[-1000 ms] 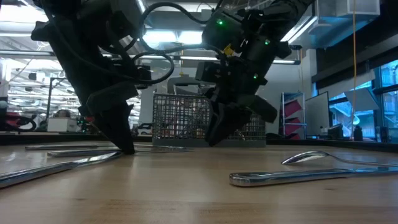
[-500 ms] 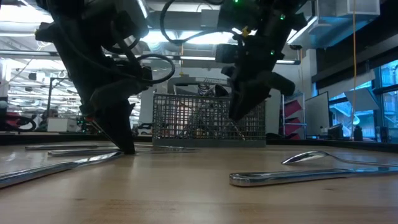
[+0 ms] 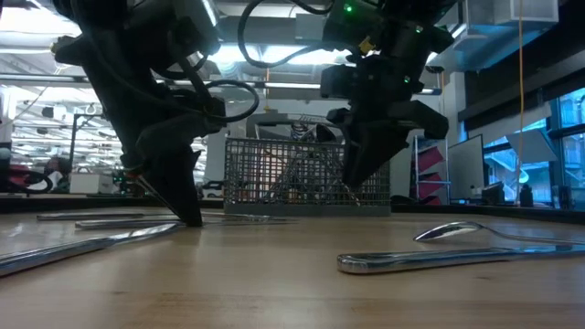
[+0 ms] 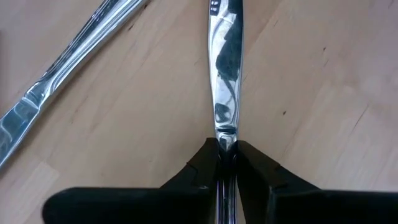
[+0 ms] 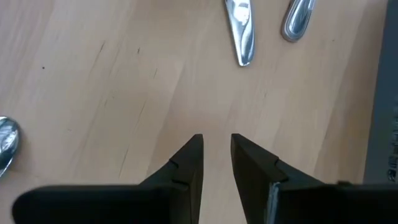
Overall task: Sort silverware
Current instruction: Put the silver table knife into the gray silverware organizer
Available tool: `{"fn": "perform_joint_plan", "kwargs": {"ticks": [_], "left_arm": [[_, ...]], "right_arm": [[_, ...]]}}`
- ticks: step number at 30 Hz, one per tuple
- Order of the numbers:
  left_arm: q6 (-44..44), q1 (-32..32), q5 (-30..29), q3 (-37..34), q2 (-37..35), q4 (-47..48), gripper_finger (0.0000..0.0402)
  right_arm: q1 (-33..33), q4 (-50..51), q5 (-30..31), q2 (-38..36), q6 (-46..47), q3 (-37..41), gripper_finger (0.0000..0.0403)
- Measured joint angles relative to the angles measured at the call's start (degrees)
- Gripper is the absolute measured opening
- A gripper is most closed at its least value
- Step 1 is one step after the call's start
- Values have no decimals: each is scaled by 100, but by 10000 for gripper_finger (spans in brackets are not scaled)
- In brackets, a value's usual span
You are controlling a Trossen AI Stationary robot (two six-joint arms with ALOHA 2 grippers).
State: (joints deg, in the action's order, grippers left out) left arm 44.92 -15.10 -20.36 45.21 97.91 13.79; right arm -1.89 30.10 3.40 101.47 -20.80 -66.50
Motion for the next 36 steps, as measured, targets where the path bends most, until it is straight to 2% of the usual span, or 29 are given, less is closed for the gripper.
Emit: {"fn": "perform_joint_plan", "kwargs": {"ticks": [11, 17, 22, 30, 36], "left_arm": [[119, 73, 55, 0, -305, -134, 31], [117, 123, 30, 9, -580, -119, 35], [111, 286, 2, 9, -785, -99, 31], [-89, 769, -20, 11, -1392, -218, 36], [-645, 1247, -105, 13, -2063, -741, 34]], "right_arm": [[1, 45, 0, 2, -44, -2, 83], [4, 512, 17, -34, -48, -2, 83], [4, 1001, 319, -219, -72, -9, 83], [4, 1410, 893, -1104, -71, -9, 83], [4, 1729, 1472, -1936, -23, -13, 83]]}}
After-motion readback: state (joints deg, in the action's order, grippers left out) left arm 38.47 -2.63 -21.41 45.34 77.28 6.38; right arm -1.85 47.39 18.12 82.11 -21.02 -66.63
